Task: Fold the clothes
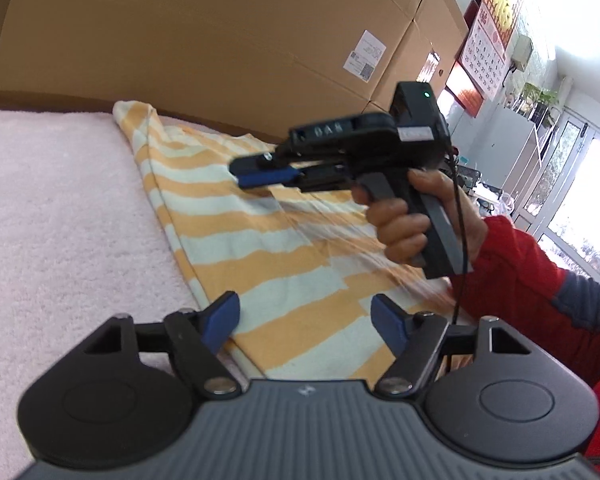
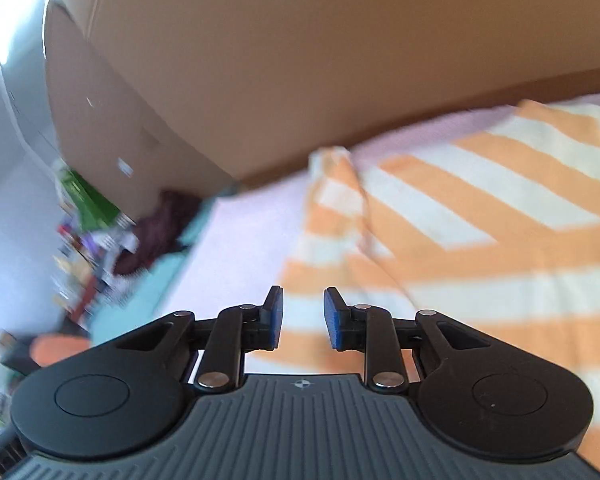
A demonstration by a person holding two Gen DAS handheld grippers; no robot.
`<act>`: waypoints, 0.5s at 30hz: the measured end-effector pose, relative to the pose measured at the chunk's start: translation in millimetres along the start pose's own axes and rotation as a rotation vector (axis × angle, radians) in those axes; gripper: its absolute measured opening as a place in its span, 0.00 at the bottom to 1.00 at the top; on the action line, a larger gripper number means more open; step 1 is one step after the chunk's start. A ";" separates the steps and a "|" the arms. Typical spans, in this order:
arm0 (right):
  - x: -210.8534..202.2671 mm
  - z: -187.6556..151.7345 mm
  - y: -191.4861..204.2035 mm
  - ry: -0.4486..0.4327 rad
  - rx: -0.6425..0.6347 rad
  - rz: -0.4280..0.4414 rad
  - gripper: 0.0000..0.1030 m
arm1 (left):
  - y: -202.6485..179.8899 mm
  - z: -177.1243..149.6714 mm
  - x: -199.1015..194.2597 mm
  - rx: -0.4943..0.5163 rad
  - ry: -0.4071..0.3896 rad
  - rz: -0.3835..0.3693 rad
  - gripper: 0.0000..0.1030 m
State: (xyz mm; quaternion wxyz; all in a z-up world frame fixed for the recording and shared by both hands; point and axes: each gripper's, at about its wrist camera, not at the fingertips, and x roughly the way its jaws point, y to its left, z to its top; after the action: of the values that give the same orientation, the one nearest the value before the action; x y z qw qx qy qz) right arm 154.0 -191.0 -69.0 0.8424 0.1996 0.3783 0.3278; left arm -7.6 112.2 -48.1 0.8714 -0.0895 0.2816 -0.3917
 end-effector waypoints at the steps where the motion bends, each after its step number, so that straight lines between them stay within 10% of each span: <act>1: -4.6 -7.6 -3.0 -0.007 -0.004 -0.038 0.23 | -2.7 0.7 0.8 0.018 0.002 0.011 0.70; 3: -17.9 -21.1 -5.7 -0.038 0.002 -0.058 0.07 | -5.6 1.5 -0.1 0.026 0.001 0.021 0.70; 10: -39.0 -77.1 14.2 -0.042 -0.012 0.115 0.19 | -24.0 -8.1 -5.5 0.080 0.030 0.046 0.70; 15: -65.0 -116.9 26.6 -0.109 -0.046 0.064 0.22 | -36.3 -16.4 -10.6 0.107 0.052 0.055 0.73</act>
State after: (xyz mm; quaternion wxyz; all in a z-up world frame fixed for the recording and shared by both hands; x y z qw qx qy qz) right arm 21.1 -207.7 -94.7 0.8551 0.2099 0.3176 0.3519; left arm -45.4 96.5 -43.5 0.8779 -0.0247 0.2850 -0.3841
